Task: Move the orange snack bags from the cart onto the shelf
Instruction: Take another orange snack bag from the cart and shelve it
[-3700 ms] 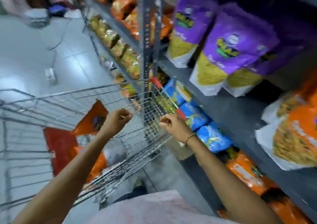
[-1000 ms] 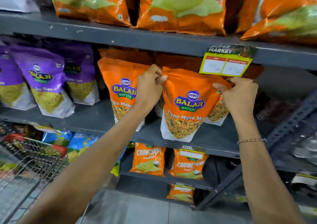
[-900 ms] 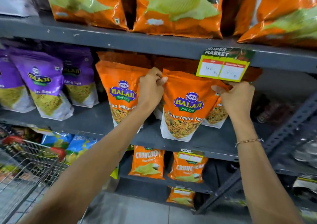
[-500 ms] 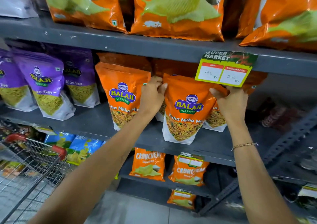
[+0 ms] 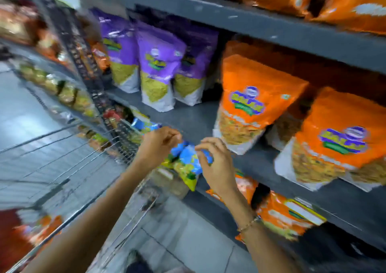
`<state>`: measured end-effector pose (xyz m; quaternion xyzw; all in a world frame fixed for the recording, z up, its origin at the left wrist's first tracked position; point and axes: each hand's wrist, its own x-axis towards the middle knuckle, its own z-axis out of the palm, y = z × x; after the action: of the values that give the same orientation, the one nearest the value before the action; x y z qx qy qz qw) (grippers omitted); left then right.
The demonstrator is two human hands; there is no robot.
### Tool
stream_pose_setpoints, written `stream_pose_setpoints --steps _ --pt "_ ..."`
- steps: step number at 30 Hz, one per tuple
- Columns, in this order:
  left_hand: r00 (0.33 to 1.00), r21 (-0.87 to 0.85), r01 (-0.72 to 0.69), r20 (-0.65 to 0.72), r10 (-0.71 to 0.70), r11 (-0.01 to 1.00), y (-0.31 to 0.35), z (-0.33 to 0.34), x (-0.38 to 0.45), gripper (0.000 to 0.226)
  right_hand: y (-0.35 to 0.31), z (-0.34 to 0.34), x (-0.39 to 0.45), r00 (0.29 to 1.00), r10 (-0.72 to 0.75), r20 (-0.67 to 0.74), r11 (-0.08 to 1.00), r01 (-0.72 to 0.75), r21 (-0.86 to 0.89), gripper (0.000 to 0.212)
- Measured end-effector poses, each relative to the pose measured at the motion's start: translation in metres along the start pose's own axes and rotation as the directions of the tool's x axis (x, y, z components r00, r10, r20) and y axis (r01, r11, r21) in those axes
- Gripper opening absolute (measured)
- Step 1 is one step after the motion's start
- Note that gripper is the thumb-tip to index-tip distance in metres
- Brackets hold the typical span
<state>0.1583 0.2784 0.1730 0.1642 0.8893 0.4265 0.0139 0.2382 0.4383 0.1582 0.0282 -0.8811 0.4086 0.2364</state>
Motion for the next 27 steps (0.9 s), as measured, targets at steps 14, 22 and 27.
stream_pose_setpoints --steps 14,22,27 --pt "0.772 0.348 0.612 -0.069 -0.632 0.710 -0.332 -0.216 -0.124 0.022 -0.090 0.355 0.010 0.463 0.049 0.885 0.993 0.074 -0.094 0.018" --pt "0.589 0.663 0.565 0.093 -0.803 0.491 -0.428 -0.193 -0.171 0.032 -0.121 0.459 -0.058 -0.088 0.198 0.976 0.929 0.334 -0.158 0.032" --pt "0.580 0.789 0.450 0.100 -0.809 0.419 -0.450 -0.190 -0.166 0.038 -0.148 0.497 -0.097 -0.287 0.176 0.941 0.947 0.310 -0.083 0.058"
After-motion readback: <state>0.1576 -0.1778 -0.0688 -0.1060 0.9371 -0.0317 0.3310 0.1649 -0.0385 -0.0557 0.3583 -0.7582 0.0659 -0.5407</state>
